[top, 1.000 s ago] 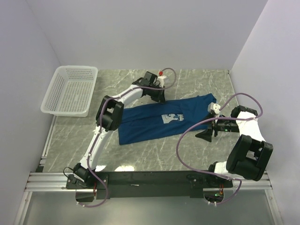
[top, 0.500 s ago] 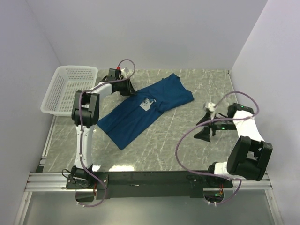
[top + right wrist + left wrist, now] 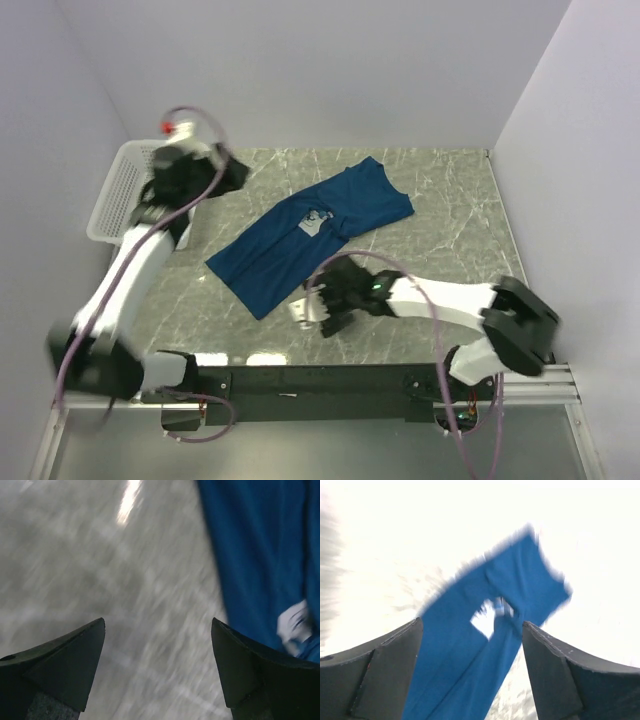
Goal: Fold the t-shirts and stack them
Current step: Fold the tshirt
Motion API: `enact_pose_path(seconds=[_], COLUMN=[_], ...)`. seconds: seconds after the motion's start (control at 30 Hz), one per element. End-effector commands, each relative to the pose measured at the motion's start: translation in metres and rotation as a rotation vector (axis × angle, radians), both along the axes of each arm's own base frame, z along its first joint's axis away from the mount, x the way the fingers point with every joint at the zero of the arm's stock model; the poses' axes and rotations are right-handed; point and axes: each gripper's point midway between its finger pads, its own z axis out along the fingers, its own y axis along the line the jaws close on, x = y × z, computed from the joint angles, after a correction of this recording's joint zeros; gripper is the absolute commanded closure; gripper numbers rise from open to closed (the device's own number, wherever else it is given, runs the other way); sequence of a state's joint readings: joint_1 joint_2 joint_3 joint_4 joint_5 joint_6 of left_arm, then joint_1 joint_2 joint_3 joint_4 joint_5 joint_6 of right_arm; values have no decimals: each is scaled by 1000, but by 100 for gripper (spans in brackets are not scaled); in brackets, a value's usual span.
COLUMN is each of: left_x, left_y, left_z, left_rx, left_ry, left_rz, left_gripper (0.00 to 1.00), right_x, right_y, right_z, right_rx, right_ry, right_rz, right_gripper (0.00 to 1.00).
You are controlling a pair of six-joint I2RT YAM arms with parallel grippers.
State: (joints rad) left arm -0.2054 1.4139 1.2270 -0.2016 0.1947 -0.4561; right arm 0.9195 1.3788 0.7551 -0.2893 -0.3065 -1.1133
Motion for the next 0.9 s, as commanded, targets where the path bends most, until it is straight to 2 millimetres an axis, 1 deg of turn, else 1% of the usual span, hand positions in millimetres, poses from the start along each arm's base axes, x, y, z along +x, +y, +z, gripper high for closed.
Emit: enact_pose_path(seconds=[0.0,0.03,0.07,0.1,0.13,0.17,0.2,0.23,0.27,0.3,0.33,0.37,0.4,0.43,0.47,0.5,0.57,0.6,0.67,0.7,0.73,0.77,0.8,0.83,0.87], left_x=[-44,-68,-83,-98,-109,-129,-142,-157,-165,-173,-182,-187,-190,-194,-196,-199,-201,-201,-203,-203,-203,-203,-203,-203,-203], left_y=[67,73,77,80,82,85,86,88,89,90,90,91,91,91,92,91,89,87,83,82,81,79,78,76,74], left_z=[7,29,25,9,10,24,12,23,24,23,28,31,35,36,37,38,37,35,32,29,29,28,26,25,25], left_rx=[-36,-55,-56,-52,-55,-71,-68,-85,-87,-91,-100,-103,-111,-110,-111,-112,-113,-117,-125,-130,-133,-138,-142,-145,-149], left_ry=[-19,-86,-76,-46,-54,-107,-70,-114,-116,-104,-125,-130,-136,-133,-135,-132,-129,-122,-113,-105,-105,-106,-100,-99,-99], left_rz=[278,283,294,304,311,315,318,320,320,323,321,323,325,325,325,318,308,299,277,273,268,259,256,246,236], left_gripper=[13,13,12,12,12,11,11,10,10,10,9,9,9,9,9,9,10,10,10,10,10,11,11,11,11], right_x=[54,65,65,65,66,66,66,67,67,67,68,66,66,66,64,61,59,55,52,45,41,38,31,22,16], right_y=[65,80,88,95,106,109,112,117,118,120,122,124,124,127,128,127,124,122,118,118,114,113,105,102,99], right_z=[25,35,19,16,21,11,9,8,1,-2,-3,-13,-17,-18,-25,-29,-34,-37,-37,-40,-43,-37,-41,-42,-32], right_rx=[110,142,119,112,137,123,121,126,115,110,110,94,87,81,69,57,47,42,35,43,32,44,32,31,49], right_ry=[-262,-313,-311,-318,-331,-326,-320,-319,-318,-323,-322,-309,-303,-294,-276,-262,-244,-232,-221,-184,-169,-164,-149,-119,-112], right_rz=[-184,-217,-216,-201,-196,-188,-182,-171,-163,-148,-139,-123,-123,-121,-113,-108,-102,-93,-99,-85,-80,-76,-63,-38,-19], right_gripper=[8,9,9,10,11,11,12,13,14,16,17,18,21,29,33,43,53,62,75,85,92,99,100,100,100])
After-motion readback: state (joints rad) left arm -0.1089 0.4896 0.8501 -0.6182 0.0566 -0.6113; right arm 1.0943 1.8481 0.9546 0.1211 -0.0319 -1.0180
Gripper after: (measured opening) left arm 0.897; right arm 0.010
